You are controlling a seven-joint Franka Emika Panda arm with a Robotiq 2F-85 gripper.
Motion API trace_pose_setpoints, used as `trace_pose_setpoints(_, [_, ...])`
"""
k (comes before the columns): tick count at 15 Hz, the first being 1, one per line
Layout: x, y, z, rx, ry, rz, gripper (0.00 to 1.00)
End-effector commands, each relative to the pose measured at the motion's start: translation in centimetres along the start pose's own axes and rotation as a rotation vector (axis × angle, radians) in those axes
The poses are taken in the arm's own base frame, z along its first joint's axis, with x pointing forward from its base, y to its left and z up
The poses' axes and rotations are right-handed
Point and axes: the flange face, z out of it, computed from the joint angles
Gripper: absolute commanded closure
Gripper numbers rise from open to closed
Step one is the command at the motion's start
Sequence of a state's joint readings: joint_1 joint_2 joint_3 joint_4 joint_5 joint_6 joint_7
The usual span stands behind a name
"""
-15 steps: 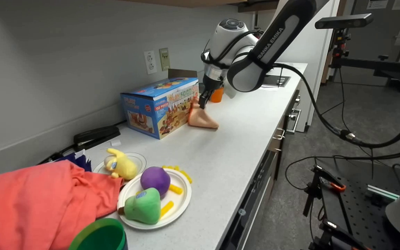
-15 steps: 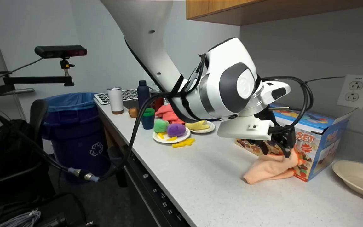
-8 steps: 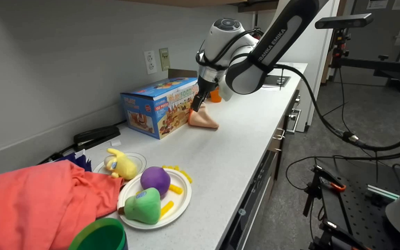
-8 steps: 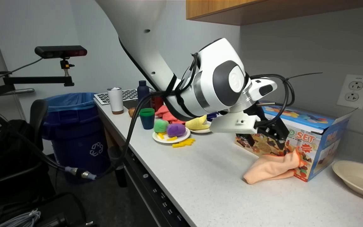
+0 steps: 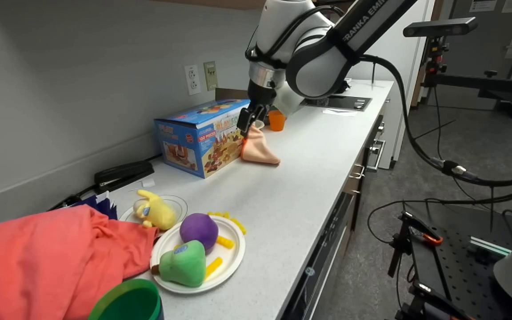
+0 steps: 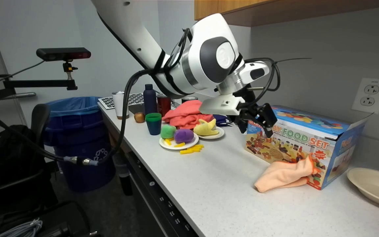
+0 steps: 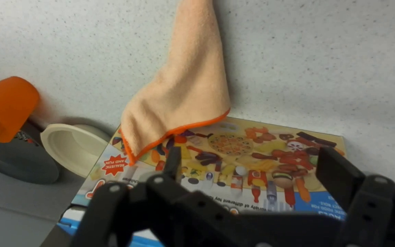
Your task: Fold the peach towel into a triangle thrice
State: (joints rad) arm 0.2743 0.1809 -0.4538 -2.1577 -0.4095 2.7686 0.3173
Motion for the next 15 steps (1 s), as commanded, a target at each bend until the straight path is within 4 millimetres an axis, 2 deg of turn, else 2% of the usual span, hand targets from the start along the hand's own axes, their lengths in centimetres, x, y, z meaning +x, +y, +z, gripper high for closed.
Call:
trace_pose_setpoints(1, [-0.8,-0.2,-4.3,0.009,-0.01,0.063,0.0])
trace_pose_setpoints(5, [-2.0,-0.6,-7.0,0.001,-0.001,0.137,0.0])
trace_pose_setpoints(6, [-0.7,-0.9,-5.3,0.015,-0.004,0.102,0.0])
trace_pose_setpoints(8, [-0.8,-1.0,-5.7,0.018,-0.002,0.106,0.0])
trace_pose_setpoints(15, [-1.0,-1.0,-5.1,0.015,-0.011,0.104,0.0])
